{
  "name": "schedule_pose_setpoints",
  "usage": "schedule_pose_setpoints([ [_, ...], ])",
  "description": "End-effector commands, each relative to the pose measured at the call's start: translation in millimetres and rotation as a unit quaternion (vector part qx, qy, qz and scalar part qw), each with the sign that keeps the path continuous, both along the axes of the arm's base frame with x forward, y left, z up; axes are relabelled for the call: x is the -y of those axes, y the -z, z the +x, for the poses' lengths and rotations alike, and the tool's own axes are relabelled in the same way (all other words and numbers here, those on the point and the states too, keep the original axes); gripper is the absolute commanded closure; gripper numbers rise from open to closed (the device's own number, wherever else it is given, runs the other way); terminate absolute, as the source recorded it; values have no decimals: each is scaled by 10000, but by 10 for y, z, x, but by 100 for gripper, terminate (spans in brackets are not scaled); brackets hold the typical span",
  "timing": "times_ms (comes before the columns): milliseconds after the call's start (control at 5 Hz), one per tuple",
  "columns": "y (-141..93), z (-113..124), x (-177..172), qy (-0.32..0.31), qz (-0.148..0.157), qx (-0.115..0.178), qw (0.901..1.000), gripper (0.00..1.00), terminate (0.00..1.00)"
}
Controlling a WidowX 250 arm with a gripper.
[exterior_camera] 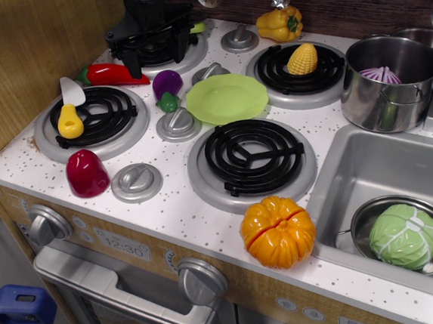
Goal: Put eggplant on plate
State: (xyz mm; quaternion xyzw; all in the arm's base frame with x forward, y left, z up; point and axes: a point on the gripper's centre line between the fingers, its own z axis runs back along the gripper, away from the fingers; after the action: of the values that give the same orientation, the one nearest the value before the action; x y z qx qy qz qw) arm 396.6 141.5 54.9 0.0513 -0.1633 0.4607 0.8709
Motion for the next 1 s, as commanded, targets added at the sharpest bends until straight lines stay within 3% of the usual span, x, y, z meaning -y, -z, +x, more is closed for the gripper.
schedule_pose_setpoints([
  [0,0,0,0,0,0,0,10000,0,0],
  [400,-58,103,-93,1389,434,519,9880,0,0],
  [800,49,145,-191,1875,216,809,9787,0,0],
])
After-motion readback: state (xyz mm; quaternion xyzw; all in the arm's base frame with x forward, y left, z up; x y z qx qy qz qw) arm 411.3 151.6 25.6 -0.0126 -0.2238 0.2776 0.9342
